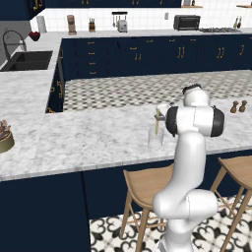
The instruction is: Take a straw from the drawer in front and place it inside the glass cup on the dining counter.
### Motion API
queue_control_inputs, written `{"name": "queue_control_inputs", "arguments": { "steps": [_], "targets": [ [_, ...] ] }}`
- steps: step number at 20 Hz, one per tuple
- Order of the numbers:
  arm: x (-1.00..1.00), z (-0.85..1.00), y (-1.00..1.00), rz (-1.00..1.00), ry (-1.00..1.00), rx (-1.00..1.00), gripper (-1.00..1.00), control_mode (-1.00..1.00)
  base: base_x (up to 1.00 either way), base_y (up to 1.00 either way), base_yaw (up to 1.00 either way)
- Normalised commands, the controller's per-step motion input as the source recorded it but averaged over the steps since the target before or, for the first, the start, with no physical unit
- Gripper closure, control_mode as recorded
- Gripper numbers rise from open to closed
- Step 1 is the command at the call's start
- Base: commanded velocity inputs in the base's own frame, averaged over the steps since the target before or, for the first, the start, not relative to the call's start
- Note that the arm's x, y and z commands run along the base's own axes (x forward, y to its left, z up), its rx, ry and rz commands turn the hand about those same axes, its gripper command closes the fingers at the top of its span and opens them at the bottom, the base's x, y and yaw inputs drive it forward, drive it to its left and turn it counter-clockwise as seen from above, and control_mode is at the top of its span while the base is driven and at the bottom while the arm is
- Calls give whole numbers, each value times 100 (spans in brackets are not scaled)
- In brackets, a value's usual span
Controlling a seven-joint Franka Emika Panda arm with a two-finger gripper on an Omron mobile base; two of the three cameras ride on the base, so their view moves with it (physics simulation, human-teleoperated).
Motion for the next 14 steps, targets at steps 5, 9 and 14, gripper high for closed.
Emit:
{"name": "queue_control_inputs", "arguments": {
  "steps": [5, 9, 14],
  "targets": [
    [26, -32, 0, 0, 0, 0, 100, -100, 0, 0, 0],
    [16, -40, 0, 0, 0, 0, 100, -100, 0, 0, 0],
    [0, -41, 0, 0, 0, 0, 100, -100, 0, 0, 0]
  ]
}}
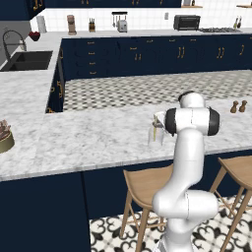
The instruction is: Take a straw from the drawer in front and place it inside the glass cup on the dining counter.
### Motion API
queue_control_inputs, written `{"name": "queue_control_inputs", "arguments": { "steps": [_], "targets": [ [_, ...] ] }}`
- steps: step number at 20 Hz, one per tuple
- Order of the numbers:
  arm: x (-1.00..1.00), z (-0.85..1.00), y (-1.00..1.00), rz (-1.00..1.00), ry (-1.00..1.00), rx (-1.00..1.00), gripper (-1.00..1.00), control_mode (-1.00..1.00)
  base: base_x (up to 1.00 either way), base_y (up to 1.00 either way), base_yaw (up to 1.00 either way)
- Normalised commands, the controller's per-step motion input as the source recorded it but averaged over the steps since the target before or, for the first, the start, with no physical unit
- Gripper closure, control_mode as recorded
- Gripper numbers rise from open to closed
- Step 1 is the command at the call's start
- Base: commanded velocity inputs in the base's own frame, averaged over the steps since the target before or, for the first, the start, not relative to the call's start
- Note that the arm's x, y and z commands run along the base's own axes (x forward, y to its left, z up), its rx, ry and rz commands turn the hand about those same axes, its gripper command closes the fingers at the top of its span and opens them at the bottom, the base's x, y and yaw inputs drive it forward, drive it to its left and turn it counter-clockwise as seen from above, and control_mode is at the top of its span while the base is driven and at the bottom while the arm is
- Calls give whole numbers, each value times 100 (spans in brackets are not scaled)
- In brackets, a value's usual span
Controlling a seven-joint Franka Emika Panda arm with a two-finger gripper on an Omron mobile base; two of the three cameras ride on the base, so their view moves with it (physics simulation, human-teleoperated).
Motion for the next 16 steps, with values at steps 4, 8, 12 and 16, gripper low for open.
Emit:
{"name": "queue_control_inputs", "arguments": {
  "steps": [4, 8, 12, 16],
  "targets": [
    [0, -37, 1, 0, 0, 0, 100, -100, 0, 0, 0],
    [0, -31, 4, 0, 0, 0, -100, -100, 0, 0, 0],
    [-1, -6, 0, 0, -1, 0, -100, -100, 0, 0, 0],
    [-11, 26, 0, 0, -7, 0, -100, -100, 0, 0, 0]
  ]
}}
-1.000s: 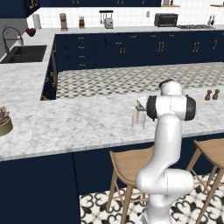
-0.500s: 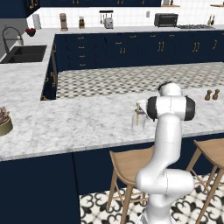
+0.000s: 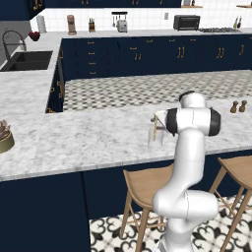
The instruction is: Take a straw from the drawer in front and place it inside the glass cup on the dining counter.
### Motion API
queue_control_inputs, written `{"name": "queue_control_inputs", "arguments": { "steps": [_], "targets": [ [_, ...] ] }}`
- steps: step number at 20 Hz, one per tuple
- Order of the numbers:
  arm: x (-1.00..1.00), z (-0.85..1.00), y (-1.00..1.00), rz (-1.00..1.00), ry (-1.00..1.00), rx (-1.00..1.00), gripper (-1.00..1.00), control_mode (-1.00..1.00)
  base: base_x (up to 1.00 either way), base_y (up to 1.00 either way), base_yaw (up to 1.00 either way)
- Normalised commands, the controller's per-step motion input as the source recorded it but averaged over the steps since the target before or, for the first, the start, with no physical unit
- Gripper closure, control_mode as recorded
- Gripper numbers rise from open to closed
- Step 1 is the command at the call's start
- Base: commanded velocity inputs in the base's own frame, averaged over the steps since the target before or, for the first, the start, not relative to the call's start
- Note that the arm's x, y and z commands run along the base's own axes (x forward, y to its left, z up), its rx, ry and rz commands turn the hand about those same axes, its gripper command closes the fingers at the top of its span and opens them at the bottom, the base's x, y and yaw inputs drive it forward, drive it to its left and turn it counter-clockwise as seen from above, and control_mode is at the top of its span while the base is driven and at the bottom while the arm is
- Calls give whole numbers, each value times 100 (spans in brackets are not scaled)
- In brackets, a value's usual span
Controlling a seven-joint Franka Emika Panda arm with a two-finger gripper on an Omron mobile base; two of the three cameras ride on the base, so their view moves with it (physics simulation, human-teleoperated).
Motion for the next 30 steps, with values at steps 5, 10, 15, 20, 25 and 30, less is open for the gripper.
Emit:
{"name": "queue_control_inputs", "arguments": {
  "steps": [5, 10, 15, 20, 25, 30],
  "targets": [
    [-21, 80, 0, 0, -13, 2, -100, -100, 0, 0, 0],
    [-42, 100, 0, 0, -18, 5, -100, -100, 0, 0, 0],
    [-72, 85, 1, 0, -28, 0, -100, -100, 0, 0, 0],
    [-100, 50, 28, 0, -44, -17, -100, -100, 0, 0, 0],
    [-100, 29, 65, 0, -49, -44, -100, -100, 0, 0, 0],
    [-98, 17, 69, 0, -46, -54, -100, -100, 0, 0, 0]
  ]
}}
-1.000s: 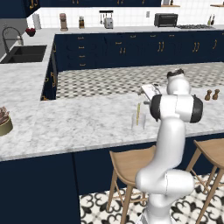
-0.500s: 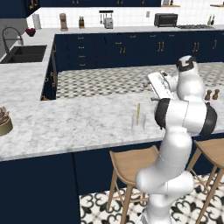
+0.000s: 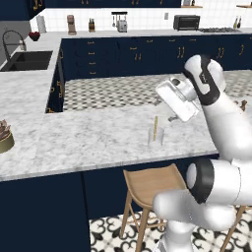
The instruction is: Take a straw from the drawer in front and place it inside the glass cup on the dining counter.
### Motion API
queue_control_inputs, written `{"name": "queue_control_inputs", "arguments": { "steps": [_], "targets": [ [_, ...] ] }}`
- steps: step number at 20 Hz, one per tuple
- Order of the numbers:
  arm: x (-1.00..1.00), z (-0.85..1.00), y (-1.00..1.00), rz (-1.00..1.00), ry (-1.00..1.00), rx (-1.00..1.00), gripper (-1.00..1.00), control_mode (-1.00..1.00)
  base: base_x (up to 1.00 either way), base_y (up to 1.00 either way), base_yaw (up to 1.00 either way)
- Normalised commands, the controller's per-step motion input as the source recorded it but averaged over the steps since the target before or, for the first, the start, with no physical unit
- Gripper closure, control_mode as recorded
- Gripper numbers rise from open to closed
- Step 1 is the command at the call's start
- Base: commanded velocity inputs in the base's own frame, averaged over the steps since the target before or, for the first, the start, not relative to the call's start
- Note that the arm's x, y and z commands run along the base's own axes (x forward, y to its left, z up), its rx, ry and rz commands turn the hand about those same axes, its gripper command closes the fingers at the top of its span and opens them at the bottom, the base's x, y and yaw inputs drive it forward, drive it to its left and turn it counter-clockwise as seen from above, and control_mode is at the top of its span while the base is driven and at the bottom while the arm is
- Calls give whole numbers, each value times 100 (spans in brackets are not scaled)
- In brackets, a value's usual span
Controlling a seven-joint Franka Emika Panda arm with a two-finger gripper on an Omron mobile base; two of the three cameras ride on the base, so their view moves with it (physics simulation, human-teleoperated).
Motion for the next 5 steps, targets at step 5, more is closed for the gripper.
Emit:
{"name": "queue_control_inputs", "arguments": {
  "steps": [5],
  "targets": [
    [-74, 3, 58, 0, -32, -56, -100, -100, 0, 0, 0]
  ]
}}
